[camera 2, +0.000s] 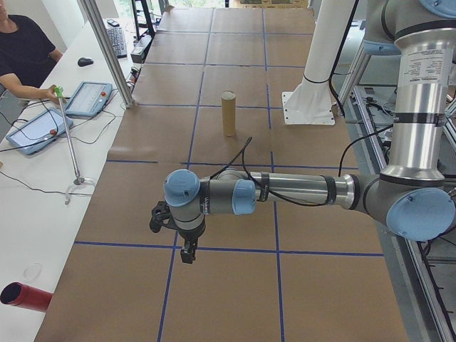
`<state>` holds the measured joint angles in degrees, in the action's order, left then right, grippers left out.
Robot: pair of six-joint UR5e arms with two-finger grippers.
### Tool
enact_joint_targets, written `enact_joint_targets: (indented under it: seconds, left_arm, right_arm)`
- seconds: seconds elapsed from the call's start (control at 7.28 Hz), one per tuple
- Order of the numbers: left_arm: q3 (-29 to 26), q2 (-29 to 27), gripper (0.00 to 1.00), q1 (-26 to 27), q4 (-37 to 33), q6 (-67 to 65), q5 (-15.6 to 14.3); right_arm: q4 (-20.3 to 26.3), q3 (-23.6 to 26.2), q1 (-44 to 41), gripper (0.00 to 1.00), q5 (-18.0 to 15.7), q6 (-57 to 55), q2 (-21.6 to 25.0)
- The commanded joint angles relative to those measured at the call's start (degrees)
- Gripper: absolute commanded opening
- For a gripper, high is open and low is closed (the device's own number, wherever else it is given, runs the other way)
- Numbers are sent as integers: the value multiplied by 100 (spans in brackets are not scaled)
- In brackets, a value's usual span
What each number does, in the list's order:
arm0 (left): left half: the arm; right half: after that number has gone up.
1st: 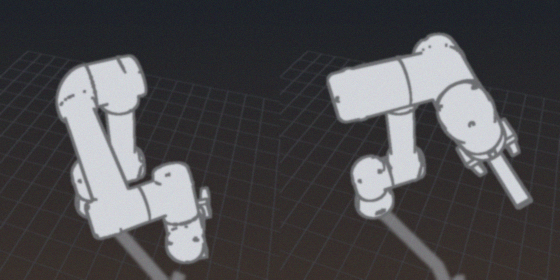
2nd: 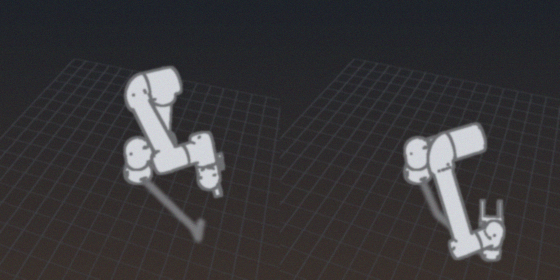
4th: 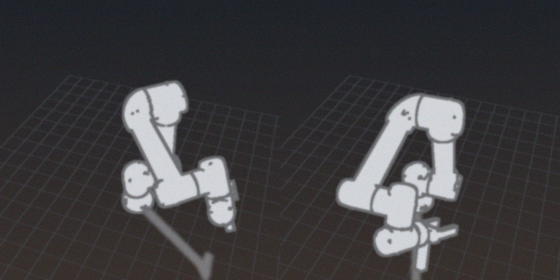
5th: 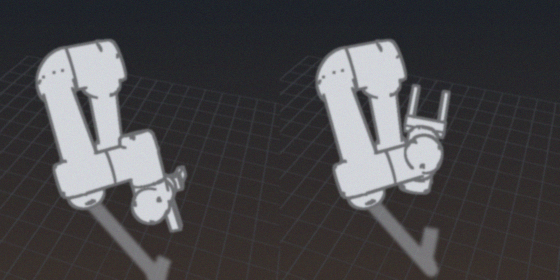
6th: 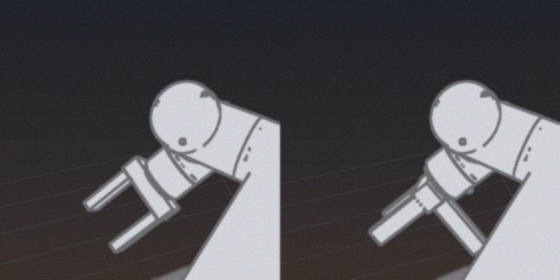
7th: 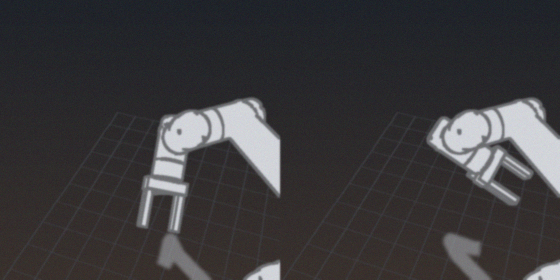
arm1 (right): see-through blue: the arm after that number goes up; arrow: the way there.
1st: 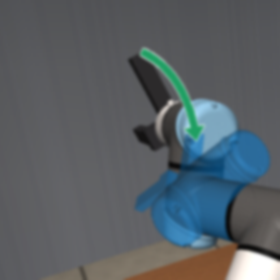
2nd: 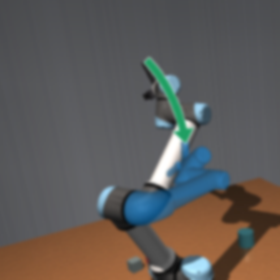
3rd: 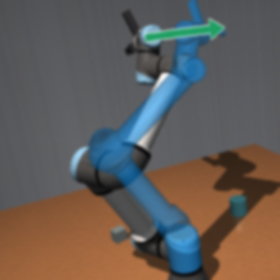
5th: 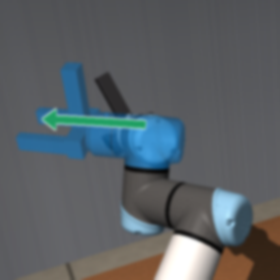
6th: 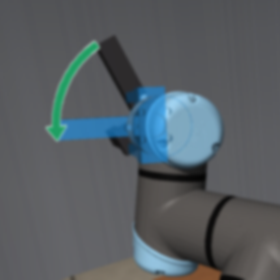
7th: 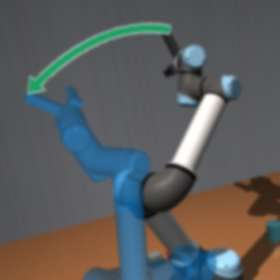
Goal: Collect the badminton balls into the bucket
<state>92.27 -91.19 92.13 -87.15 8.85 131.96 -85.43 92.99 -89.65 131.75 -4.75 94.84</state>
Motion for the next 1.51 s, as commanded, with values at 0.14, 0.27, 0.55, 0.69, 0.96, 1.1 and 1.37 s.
enact_joint_targets:
  seconds: [0.14,0.27,0.55,0.69,0.96,1.1,1.37]
  left_arm:
    - [159,-461,100,-465,-964,-2101,13]
    - [142,-444,100,-677,-1553,-2550,205]
    - [98,-400,100,-898,-2521,-3333,1073]
    - [89,-400,100,-1125,-2857,-4007,1112]
    - [-51,-95,100,-1617,-4144,-5520,1052]
    - [-478,47,100,-1732,-5205,-6013,920]
    - [-1087,57,100,-1935,-6695,-7225,735]
  right_arm:
    - [0,0,0,100,0,0,0]
    - [0,0,0,100,0,0,0]
    - [0,0,0,100,0,0,0]
    - [0,0,0,100,0,0,0]
    - [0,0,0,100,0,0,0]
    - [0,0,0,100,0,0,0]
    - [0,0,0,100,0,0,0]
